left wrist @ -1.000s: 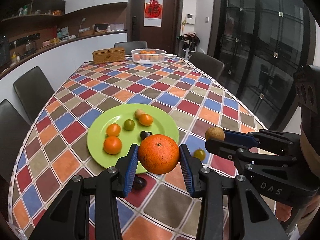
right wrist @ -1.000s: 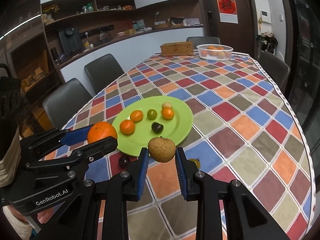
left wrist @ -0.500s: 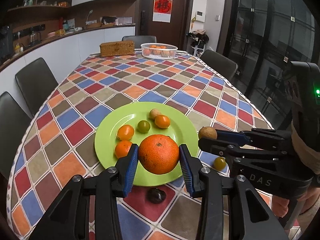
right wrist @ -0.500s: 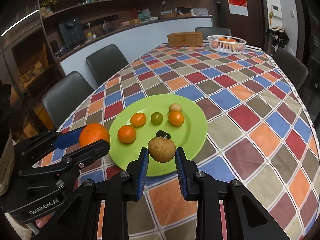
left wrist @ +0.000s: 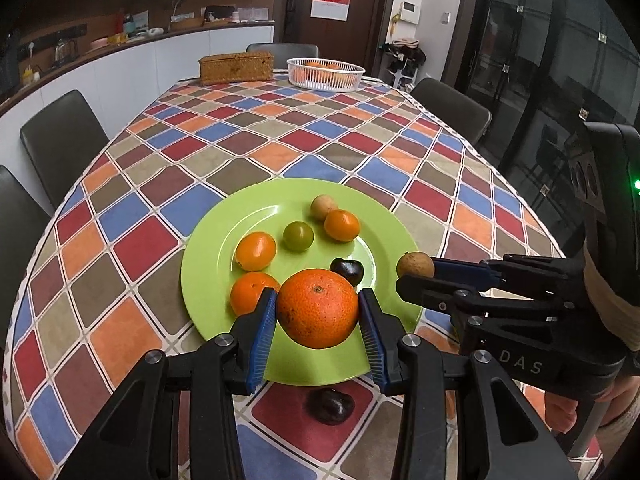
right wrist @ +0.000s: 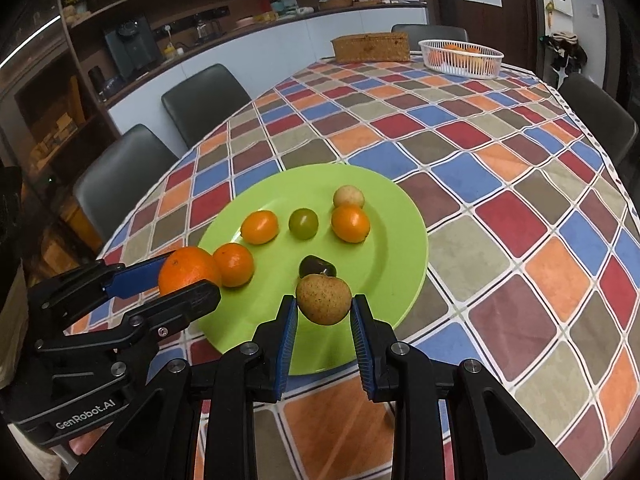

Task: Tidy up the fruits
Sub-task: 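Lower both fruits onto the plate and open both grippers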

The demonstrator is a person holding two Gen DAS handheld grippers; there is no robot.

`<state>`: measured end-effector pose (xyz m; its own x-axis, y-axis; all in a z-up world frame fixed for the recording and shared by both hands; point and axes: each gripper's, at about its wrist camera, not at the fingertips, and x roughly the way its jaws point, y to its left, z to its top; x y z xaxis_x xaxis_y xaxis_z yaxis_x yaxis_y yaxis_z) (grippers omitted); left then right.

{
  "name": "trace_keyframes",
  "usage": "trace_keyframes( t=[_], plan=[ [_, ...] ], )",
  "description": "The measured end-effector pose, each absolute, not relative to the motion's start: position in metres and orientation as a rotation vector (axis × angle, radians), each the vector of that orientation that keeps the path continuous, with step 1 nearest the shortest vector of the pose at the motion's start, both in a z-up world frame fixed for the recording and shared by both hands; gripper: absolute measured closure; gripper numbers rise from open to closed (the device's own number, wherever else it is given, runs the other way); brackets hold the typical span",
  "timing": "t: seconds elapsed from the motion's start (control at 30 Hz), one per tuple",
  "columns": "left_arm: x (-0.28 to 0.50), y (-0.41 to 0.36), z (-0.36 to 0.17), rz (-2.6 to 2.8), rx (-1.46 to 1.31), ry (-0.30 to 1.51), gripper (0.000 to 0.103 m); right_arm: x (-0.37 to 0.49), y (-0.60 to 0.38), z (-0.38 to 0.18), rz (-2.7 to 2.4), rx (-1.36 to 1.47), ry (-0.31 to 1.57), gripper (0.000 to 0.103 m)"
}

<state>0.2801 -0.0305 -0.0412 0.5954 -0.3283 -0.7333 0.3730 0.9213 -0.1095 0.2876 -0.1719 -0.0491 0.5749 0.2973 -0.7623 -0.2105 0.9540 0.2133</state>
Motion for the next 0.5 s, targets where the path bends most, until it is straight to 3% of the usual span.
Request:
trace_keyframes(
  t=[0.17,0.5],
  plan=[
    [0.276,-0.028,-0.036,-0.377,0.074,0.806,0.057,0.289,-0.172,-0.051,0.291,0.102,0.910,0.073],
    [0.252,-0.023,-0.016,-0.324,0.094,0.764,0.057,0.266,-0.178,-0.031,0.264,0.104,0.849,0.070]
  ],
)
